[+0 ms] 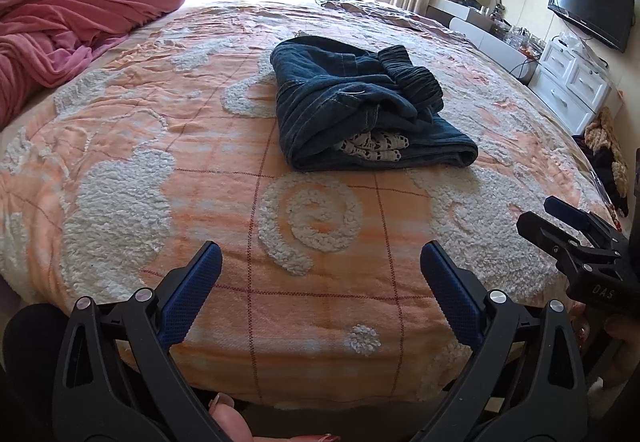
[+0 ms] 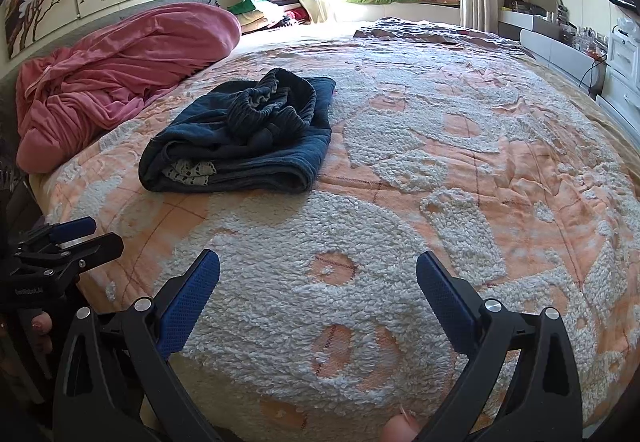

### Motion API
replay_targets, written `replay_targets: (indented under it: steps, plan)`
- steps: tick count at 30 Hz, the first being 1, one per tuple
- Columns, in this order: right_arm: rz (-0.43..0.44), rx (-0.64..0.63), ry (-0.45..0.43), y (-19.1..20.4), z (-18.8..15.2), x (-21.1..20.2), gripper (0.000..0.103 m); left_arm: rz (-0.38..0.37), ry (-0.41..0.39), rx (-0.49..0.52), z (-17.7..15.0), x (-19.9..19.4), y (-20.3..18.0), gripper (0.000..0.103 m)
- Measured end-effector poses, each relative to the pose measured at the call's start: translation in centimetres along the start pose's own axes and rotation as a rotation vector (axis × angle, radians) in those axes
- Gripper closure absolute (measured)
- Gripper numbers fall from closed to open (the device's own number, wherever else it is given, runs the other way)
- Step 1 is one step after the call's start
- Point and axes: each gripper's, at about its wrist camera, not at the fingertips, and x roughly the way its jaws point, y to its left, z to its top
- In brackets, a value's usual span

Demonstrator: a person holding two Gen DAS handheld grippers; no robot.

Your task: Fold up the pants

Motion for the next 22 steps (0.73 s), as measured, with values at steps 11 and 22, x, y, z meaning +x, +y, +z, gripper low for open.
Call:
replay_targets:
  steps: [11, 22]
  plan:
    - [-0.026, 0.062, 0.02, -2.2, 0.6, 0.2, 0.005, -0.023, -0.027, -0.048, 1.5, -0.9, 1.5, 0.01]
    - [-0.521, 0.298, 0.052, -23.5, 6.2, -1.4, 0.005, 0.309, 0.037, -0.134, 13.7, 6.0, 17.0, 0.01]
